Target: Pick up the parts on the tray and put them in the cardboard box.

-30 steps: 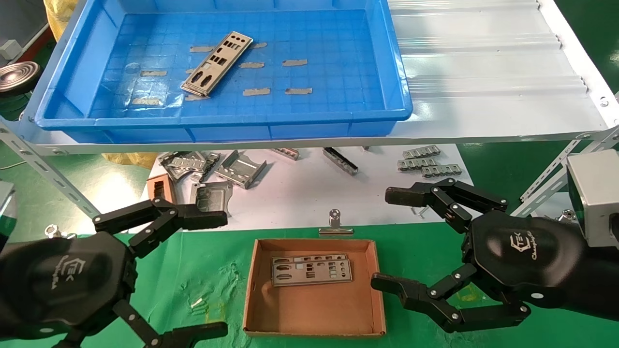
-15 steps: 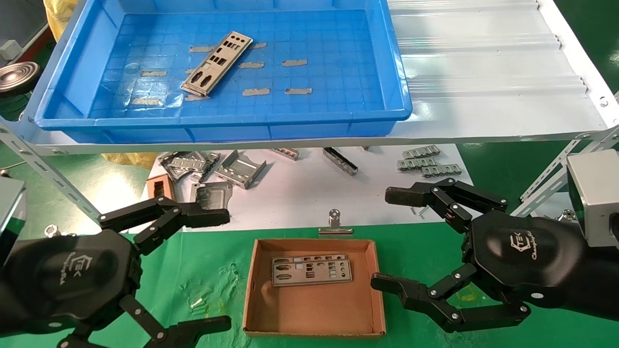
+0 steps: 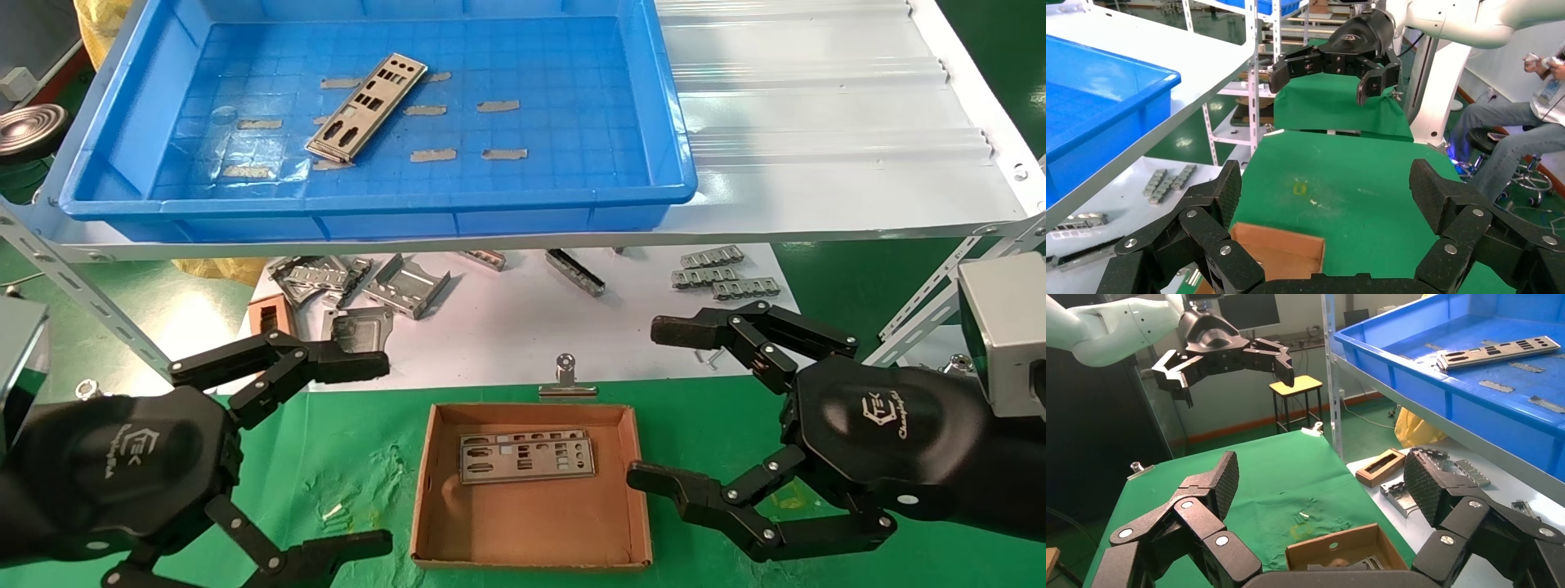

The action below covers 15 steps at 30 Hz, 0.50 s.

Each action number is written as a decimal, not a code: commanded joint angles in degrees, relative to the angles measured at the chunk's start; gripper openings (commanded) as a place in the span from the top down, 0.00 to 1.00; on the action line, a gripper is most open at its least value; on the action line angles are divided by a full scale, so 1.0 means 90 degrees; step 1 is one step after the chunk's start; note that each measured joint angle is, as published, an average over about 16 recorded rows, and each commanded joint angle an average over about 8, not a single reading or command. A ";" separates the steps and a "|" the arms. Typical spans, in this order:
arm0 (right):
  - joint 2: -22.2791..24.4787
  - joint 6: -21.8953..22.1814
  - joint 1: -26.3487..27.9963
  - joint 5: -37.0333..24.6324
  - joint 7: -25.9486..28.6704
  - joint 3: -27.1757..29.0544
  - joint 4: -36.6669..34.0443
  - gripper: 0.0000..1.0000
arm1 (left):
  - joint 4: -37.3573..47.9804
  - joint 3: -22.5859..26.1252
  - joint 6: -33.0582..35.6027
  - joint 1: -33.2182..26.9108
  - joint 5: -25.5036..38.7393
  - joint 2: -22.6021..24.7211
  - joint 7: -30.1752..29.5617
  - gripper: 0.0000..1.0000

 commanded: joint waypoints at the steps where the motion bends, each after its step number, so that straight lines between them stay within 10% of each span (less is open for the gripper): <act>1: 0.0000 0.0000 0.0000 0.0000 0.0000 0.0000 0.0000 0.00 | 0.0004 0.0002 -0.0001 -0.0001 0.0001 0.0002 0.0001 0.00; 15: 0.0000 0.0000 0.0000 0.0000 0.0000 0.0000 0.0000 0.00 | 0.0014 0.0008 -0.0003 -0.0006 0.0008 0.0008 0.0007 0.00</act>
